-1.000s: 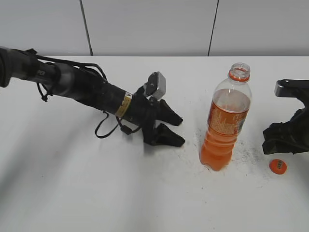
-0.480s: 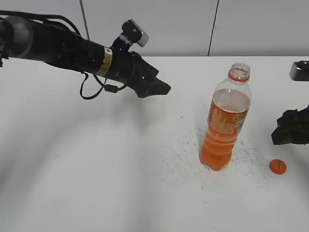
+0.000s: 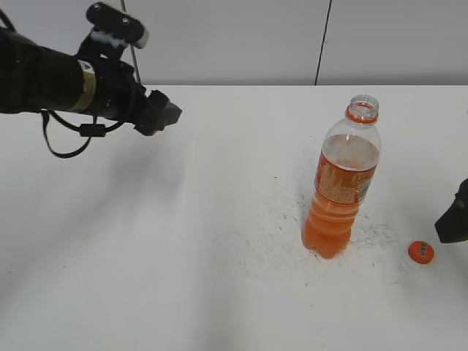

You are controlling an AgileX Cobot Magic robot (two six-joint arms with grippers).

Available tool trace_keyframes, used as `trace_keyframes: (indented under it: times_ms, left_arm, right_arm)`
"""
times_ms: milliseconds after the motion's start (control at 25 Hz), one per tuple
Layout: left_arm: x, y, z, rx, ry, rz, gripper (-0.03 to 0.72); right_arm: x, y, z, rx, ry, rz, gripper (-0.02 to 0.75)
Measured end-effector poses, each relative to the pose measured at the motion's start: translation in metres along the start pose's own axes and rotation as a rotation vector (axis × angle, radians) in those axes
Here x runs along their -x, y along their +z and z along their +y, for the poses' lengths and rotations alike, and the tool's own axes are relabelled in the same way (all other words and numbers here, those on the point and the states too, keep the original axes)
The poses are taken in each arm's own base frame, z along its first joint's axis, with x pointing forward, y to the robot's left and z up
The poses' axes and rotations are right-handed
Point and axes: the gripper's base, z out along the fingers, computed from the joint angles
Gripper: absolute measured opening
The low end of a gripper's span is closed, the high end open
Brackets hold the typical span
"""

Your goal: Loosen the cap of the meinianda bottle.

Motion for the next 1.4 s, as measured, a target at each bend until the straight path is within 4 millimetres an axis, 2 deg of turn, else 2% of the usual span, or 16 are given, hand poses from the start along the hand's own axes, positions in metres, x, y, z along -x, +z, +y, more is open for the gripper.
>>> trace_keyframes:
  times_ms: [160,360,520,680,960,1160,1280,1400]
  left_arm:
    - [-0.016,-0.036,-0.004,0.075,-0.028,0.019,0.613]
    - [-0.042,-0.076,-0.002,0.261,-0.095,0.052,0.613]
    - [-0.063,-0.098,-0.003,0.353,-0.221,0.080,0.613]
    - [-0.072,-0.116,-0.014,0.403,-0.287,0.120,0.612]
    - [-0.085,-0.146,-0.043,0.496,-0.254,0.404,0.591]
    - [-0.087,-0.183,-0.057,0.426,-0.237,0.482,0.582]
    - [-0.088,-0.214,-0.063,0.338,-0.238,0.465,0.581]
    - [-0.090,-0.254,-0.069,0.242,-0.239,0.364,0.580]
  right_arm:
    - [-0.005,-0.012,0.006,0.032,0.007,-0.018,0.507]
    - [-0.016,-0.032,0.014,0.062,-0.003,-0.042,0.507]
    - [-0.029,-0.050,0.020,0.081,-0.023,-0.061,0.507]
    - [-0.045,-0.066,0.026,0.098,-0.050,-0.059,0.507]
    - [-0.079,-0.098,0.037,0.113,-0.088,-0.139,0.507]
    - [-0.099,-0.116,0.041,0.099,-0.125,-0.255,0.507]
    - [-0.117,-0.129,0.043,0.066,-0.161,-0.360,0.507]
    - [-0.134,-0.138,0.041,0.006,-0.193,-0.443,0.507]
